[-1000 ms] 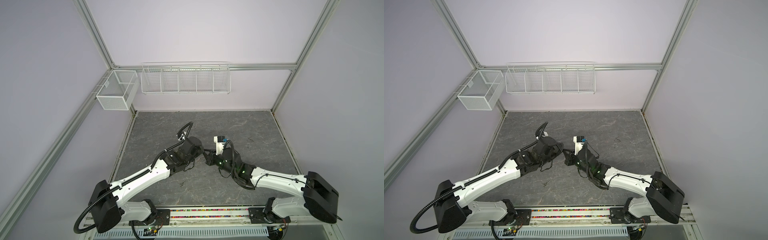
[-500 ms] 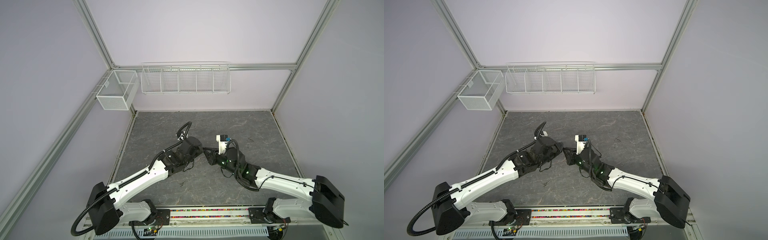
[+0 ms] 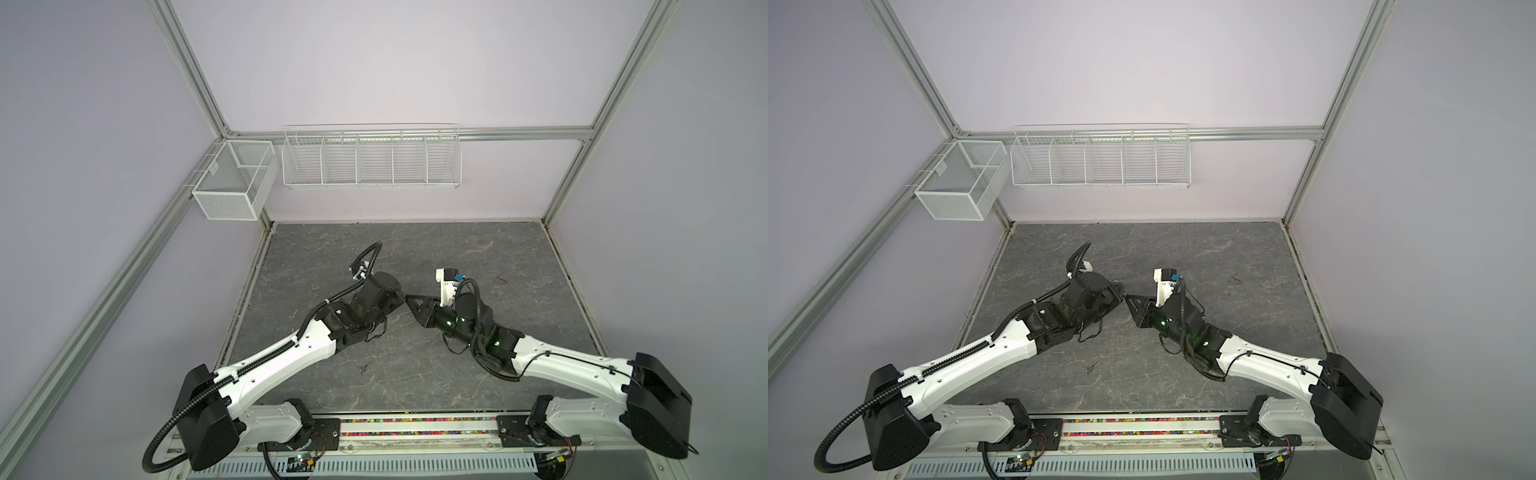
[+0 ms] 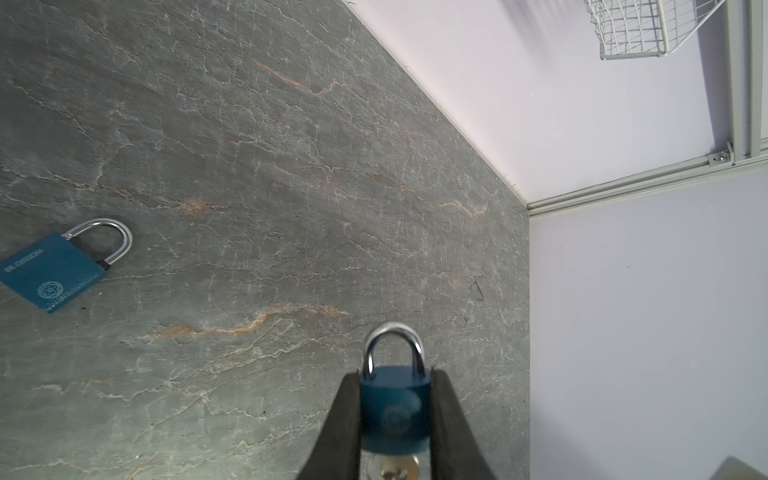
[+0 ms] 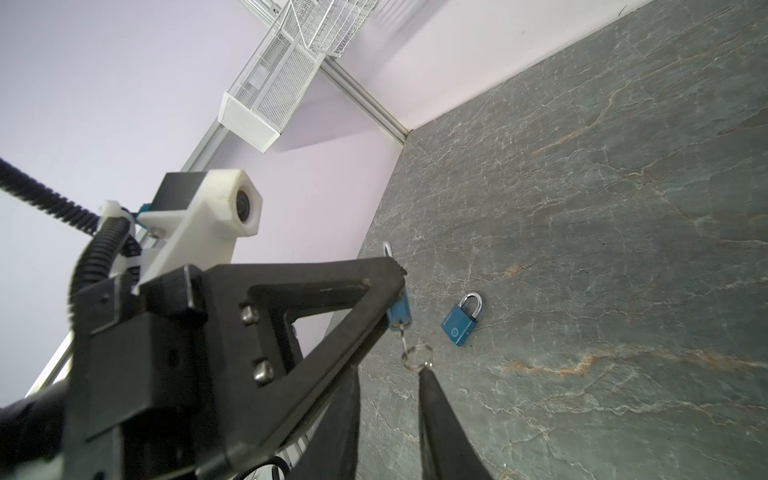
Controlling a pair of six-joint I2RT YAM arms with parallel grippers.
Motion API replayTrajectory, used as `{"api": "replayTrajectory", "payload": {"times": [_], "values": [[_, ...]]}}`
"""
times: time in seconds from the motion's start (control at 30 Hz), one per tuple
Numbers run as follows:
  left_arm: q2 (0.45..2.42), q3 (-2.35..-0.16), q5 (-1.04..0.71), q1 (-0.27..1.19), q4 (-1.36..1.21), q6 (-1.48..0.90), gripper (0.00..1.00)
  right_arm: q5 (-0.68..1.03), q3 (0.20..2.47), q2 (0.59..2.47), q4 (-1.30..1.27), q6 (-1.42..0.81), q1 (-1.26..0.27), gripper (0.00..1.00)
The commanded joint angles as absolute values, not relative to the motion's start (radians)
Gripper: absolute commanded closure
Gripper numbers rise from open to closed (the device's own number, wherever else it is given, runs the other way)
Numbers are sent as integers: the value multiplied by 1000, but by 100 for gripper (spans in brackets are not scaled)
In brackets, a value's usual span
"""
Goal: Unlock with the key
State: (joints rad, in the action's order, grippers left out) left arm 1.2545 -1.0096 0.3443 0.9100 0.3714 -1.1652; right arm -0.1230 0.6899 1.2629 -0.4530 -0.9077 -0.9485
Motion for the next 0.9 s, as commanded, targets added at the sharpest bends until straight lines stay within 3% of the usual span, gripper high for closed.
{"api": "replayTrajectory", "payload": {"times": [0.0,0.87], "values": [[1237,-1025,371,908,367,-1156,100,-81,703,1295,-498,-939,-943,73],[1231,-1022,358,908,357,-1159,100,-83,759,1376,-505,-887,-936,80]]}}
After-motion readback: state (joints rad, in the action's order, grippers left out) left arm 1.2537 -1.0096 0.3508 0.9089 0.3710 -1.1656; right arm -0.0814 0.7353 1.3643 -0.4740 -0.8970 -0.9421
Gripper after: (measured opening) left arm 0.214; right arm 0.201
